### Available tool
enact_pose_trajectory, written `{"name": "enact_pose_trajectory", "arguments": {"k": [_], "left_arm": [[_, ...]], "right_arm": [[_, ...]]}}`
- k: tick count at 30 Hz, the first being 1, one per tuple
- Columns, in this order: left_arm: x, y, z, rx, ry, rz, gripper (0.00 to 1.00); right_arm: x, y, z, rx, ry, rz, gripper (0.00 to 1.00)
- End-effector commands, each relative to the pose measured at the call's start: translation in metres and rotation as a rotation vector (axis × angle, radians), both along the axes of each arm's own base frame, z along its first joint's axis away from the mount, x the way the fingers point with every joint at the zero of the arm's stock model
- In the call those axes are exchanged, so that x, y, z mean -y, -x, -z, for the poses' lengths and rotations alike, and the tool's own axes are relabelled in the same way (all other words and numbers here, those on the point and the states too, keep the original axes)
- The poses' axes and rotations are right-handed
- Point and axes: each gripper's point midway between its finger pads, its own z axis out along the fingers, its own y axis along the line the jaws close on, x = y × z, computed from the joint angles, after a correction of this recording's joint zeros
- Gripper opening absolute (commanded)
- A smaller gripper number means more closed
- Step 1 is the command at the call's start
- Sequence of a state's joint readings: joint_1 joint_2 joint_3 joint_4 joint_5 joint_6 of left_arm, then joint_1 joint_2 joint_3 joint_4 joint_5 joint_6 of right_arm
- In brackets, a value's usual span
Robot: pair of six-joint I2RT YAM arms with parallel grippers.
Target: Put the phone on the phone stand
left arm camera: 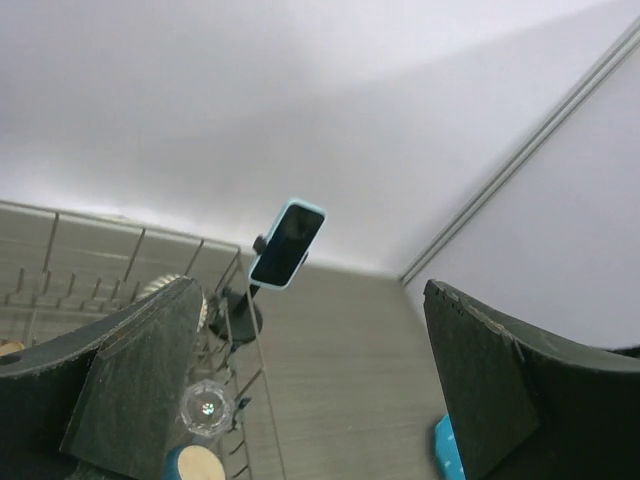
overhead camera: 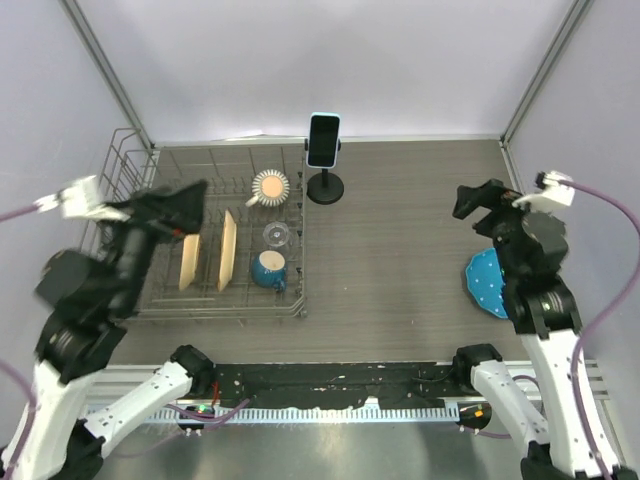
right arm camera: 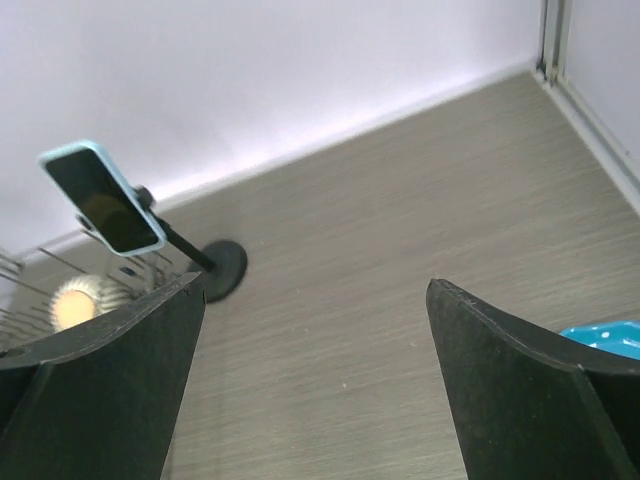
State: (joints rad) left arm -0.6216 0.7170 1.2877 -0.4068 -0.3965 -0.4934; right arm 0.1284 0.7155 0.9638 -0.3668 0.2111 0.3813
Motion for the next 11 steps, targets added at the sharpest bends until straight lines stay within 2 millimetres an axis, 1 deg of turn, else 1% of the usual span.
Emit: {"name": "enact_pose_trajectory", "arguments": {"k": [1,2,3,5,6,8,11], "left_arm": [[-0.048,0.05,-0.03,0.102,0.11,-0.055,0.95],[-0.054,0.059,-0.036,0.125,0.127,-0.053,0.95],[-0.065,0.073,-0.041,0.158,0.156,-0.058,0.95],[-0.075,0.086,-0.045,0.182,0.184,-0.062,0.94],[-0.08,0.093,-0.047,0.195,0.199,-0.062,0.93],[-0.083,0.099,-0.046,0.196,0.212,-0.056,0.93],[-0.079,0.104,-0.046,0.194,0.203,-0.017,0.94]], "right_arm": [[0.012,0.064,-0.067,0.207,-0.051,0.028,0.98],[0.013,0.073,-0.075,0.237,-0.06,0.026,0.98],[0.015,0.083,-0.085,0.271,-0.068,0.032,0.98],[0.019,0.106,-0.105,0.329,-0.086,0.037,0.98],[0.02,0.113,-0.109,0.34,-0.088,0.04,0.98],[0.023,0.127,-0.117,0.349,-0.088,0.043,0.98],[0.023,0.14,-0.119,0.335,-0.067,0.03,0.98]]}}
